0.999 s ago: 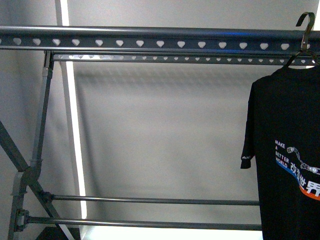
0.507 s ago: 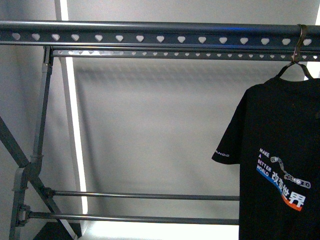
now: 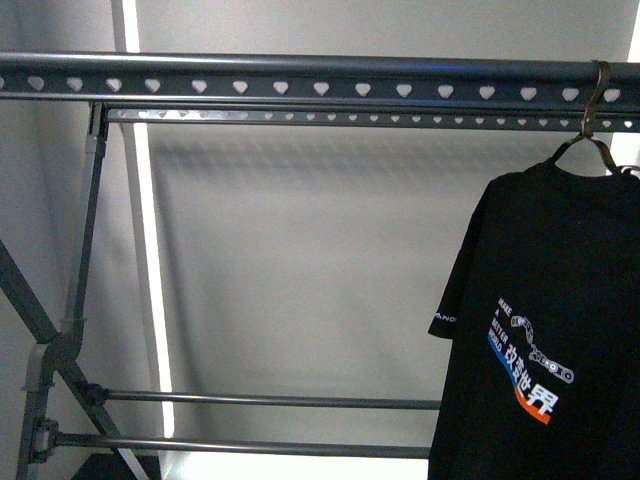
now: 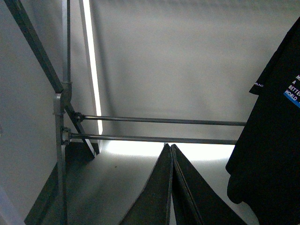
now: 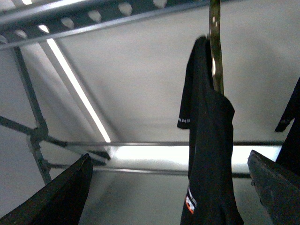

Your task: Hang clothes on hanger

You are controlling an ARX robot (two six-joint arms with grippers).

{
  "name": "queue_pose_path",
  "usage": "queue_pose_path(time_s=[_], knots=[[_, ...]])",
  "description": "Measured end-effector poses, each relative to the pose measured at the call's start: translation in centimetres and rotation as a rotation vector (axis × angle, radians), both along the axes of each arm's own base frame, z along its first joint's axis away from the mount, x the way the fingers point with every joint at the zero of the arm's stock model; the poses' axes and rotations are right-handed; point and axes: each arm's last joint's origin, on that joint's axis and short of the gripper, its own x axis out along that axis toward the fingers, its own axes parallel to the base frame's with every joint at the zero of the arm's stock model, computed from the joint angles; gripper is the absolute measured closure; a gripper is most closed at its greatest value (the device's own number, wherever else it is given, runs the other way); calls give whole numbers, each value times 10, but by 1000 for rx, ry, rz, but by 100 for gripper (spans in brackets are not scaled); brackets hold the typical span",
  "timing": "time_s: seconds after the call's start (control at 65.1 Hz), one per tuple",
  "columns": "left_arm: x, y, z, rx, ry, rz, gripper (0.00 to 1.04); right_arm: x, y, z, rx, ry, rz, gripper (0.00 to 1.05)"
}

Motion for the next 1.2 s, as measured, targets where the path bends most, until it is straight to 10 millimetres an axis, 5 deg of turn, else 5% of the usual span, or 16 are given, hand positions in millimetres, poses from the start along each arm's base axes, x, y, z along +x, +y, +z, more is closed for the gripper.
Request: queue_pose_path(time_s=[0.215,0.43,0.492,0.63,0.968,1.199], knots=[[-6,0,1,0,-22,2,101,-86,15,-20,-52,-233,-151,7],[-6,0,1,0,-22,1,101,-157,44,-104,-75,-276,-220,8],[-6,0,1,0,-23,2,101,-171,51,-121,-106,-188,-229,17],[-6,0,1,0,-22,1,101,-183,59,-146,-146,-90,-217,41],[-6,0,1,0,-22,1,101,-193,73,-166,-167,-75,-212,103],[-6,0,1,0,-22,1,101,-199,73,-173,-168,-94,-211,102]])
